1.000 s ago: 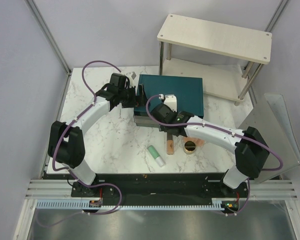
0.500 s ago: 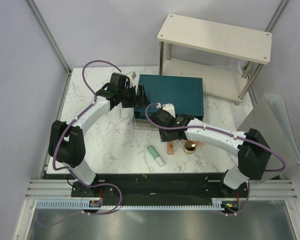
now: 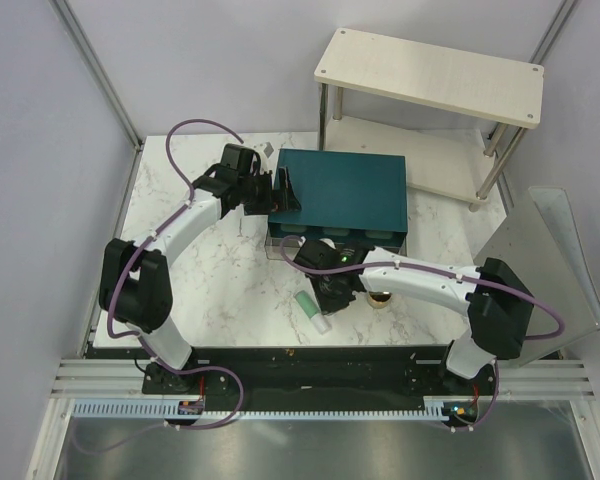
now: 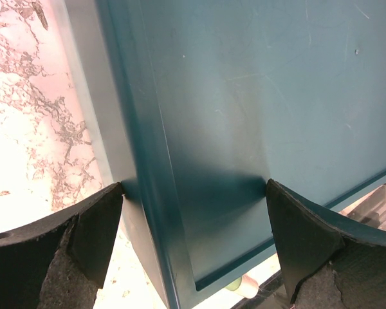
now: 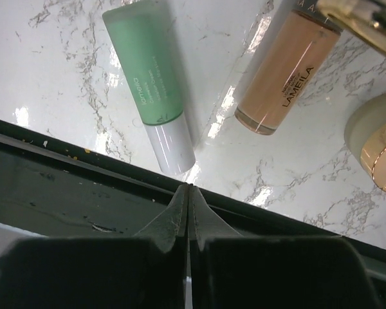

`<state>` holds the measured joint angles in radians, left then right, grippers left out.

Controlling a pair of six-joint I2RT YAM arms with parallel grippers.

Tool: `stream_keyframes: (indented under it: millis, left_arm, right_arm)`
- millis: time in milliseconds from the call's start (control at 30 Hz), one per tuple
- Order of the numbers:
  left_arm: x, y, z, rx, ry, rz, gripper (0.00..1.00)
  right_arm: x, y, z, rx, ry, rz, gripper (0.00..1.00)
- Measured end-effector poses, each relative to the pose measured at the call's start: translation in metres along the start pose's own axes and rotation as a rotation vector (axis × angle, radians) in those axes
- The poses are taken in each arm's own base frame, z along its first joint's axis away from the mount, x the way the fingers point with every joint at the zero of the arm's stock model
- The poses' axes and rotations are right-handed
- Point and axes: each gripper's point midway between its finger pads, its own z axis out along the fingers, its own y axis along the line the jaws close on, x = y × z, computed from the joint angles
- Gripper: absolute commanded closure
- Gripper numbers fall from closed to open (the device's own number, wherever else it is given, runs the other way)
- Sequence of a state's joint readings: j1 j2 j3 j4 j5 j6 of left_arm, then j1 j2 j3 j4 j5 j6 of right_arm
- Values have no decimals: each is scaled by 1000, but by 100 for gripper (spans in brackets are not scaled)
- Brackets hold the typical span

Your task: Organize the makeup

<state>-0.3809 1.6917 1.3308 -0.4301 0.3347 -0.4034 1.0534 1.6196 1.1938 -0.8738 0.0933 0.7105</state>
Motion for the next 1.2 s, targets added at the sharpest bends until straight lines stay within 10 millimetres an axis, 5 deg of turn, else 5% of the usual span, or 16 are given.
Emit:
stream_keyframes:
  millis: [333, 433, 700, 1200]
  left_arm:
    - [-1, 0, -2, -7, 6, 6, 2]
    - [-1, 0, -1, -8, 10, 7, 2]
    - [-1, 0, -1, -10, 17, 14, 2]
    - [-1, 0, -2, -13, 28, 26, 2]
  right_arm:
    - [-7, 5, -36, -72, -58, -79, 24]
    - [-6, 8, -42, -119, -94, -140, 14]
    - [2, 12, -28, -133, -107, -319, 12]
    - [-12, 22, 46, -59, -73, -465, 27]
